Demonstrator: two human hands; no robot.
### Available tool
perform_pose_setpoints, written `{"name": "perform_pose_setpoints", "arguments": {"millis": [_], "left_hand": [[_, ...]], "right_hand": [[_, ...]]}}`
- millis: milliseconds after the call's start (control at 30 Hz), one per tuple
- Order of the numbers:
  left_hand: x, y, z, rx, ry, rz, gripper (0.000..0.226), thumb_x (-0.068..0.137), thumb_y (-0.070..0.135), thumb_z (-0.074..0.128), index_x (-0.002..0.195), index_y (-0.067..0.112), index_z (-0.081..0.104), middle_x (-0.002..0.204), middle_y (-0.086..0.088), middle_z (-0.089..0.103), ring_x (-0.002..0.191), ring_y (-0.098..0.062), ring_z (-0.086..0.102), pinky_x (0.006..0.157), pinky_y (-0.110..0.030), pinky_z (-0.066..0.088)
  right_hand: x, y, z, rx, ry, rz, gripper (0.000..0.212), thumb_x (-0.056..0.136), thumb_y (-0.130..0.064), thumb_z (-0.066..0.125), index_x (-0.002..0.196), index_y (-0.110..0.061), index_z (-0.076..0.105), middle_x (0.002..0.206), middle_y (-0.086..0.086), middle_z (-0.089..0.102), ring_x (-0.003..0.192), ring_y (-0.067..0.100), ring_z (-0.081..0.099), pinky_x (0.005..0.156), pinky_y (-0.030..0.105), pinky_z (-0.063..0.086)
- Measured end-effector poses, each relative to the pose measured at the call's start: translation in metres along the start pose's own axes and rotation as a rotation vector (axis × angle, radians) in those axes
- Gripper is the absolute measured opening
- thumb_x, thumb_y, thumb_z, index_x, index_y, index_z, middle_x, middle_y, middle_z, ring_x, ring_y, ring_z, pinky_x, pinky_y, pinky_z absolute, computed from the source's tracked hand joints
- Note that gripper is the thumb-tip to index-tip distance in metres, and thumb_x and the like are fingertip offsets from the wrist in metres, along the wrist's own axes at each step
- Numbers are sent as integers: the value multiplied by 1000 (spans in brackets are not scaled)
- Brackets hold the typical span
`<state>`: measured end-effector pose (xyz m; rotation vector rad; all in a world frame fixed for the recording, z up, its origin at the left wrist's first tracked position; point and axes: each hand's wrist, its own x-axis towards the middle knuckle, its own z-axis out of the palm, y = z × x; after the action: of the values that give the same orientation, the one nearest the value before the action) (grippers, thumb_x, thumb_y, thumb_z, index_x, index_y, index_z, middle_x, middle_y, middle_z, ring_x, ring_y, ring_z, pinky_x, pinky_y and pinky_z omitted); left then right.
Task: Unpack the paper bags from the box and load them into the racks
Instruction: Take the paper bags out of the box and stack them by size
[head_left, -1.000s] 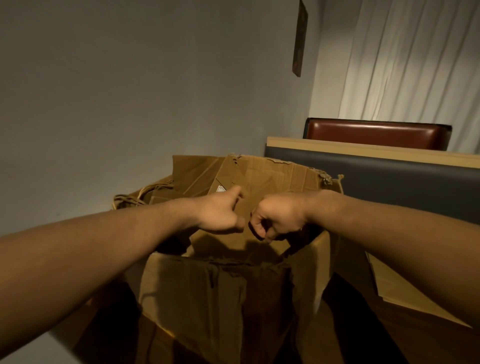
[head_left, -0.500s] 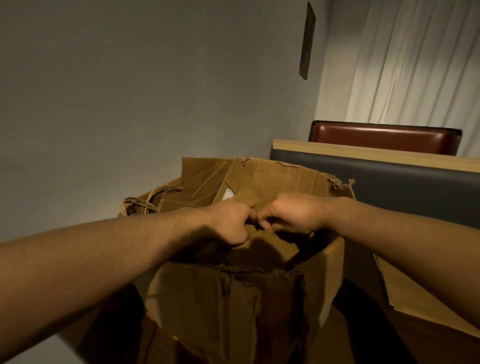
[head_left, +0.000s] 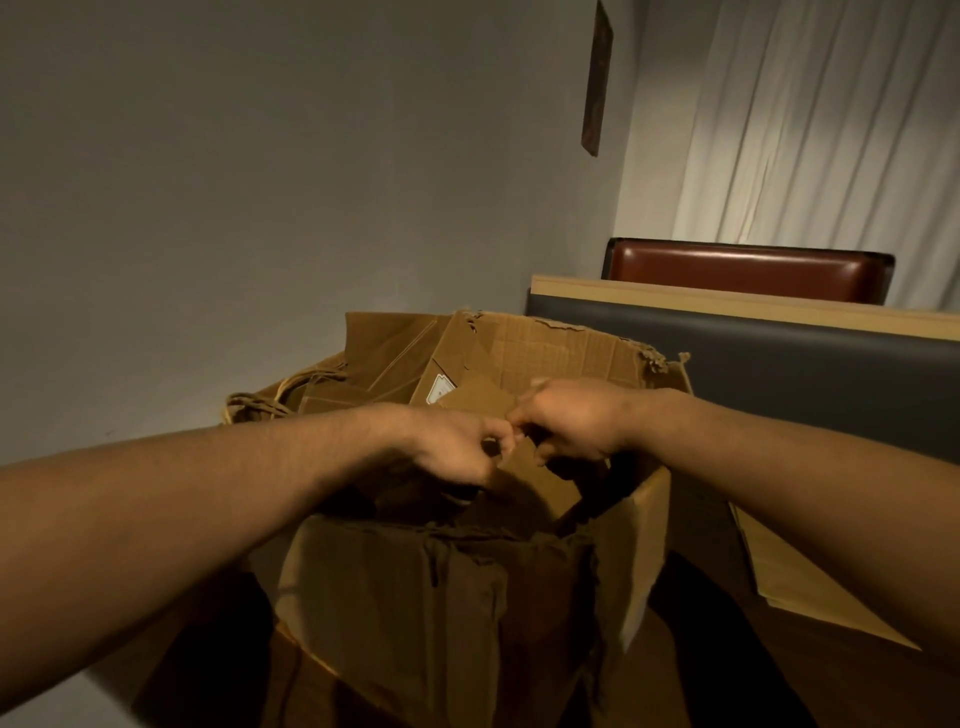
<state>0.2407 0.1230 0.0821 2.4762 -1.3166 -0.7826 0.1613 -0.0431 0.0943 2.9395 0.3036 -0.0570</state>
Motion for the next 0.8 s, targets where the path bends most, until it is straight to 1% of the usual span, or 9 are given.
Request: {"name": "perform_pose_setpoints", "arguments": {"millis": [100,233,300,433,567,633,700,733,800], "left_hand": [[3,-1,2,-109,67,2,39,78,22,75,110,25,53,96,-1,58,83,-17,55,75,-35,47],[5,-4,-4,-274,172,-73,59,70,31,79,117,20,45,116,-11,60,98,-21,58,87,-40,50],[4,-4,-6,-54,173,-129,66,75,47,76,127,18,49,128,-3,59,110,-19,59,101,-42,50],[-1,11,-3,248,259,-86,50,82,51,70,122,23,60,119,1,53,115,-19,52,96,-38,49],[0,4,-9,28,111,-199,69,63,59,82,117,23,59,111,-7,67,82,-28,73,74,-41,61],[2,-1,-8,82,89,-211,82,54,59,85,123,26,55,116,-7,67,87,-36,73,76,-48,62],[-7,7,-11,31,154,-161,54,77,37,78,123,24,54,105,-6,68,64,-30,67,54,-39,58],[-10,4,-19,-24,248,-146,42,83,29,74,121,24,56,101,-5,68,63,-28,65,54,-38,57],[-20,0,-36,-174,469,-101,47,75,29,79,118,26,61,106,-1,71,90,-33,69,84,-50,58]], "right_hand": [[-1,1,-4,38,61,17,11,91,-32,66,95,-29,55,99,-9,48,100,12,42,83,31,40],[-2,-3,-6,178,92,94,13,95,-26,63,99,-26,50,85,-10,53,86,14,52,70,30,40],[-1,-6,-7,194,153,99,16,93,-26,65,103,-26,52,89,-9,54,88,13,53,73,30,43],[-4,-7,-12,103,281,59,16,89,-31,69,100,-30,57,100,-8,52,99,11,47,85,33,44],[-9,-11,-17,140,331,87,20,91,-28,68,110,-27,64,106,-7,54,105,12,48,94,34,45],[-11,-15,-16,189,283,123,32,92,-22,67,123,-24,63,120,-4,54,115,14,50,101,30,43],[-19,-12,-18,284,358,199,40,93,-19,65,132,-26,58,137,-2,47,124,15,47,103,25,39],[-24,-9,-21,353,435,262,42,94,-19,64,134,-26,56,143,-1,42,126,15,45,102,22,39],[-36,-2,-31,501,579,388,44,96,-22,61,139,-27,51,149,0,35,116,9,45,91,13,39]]}}
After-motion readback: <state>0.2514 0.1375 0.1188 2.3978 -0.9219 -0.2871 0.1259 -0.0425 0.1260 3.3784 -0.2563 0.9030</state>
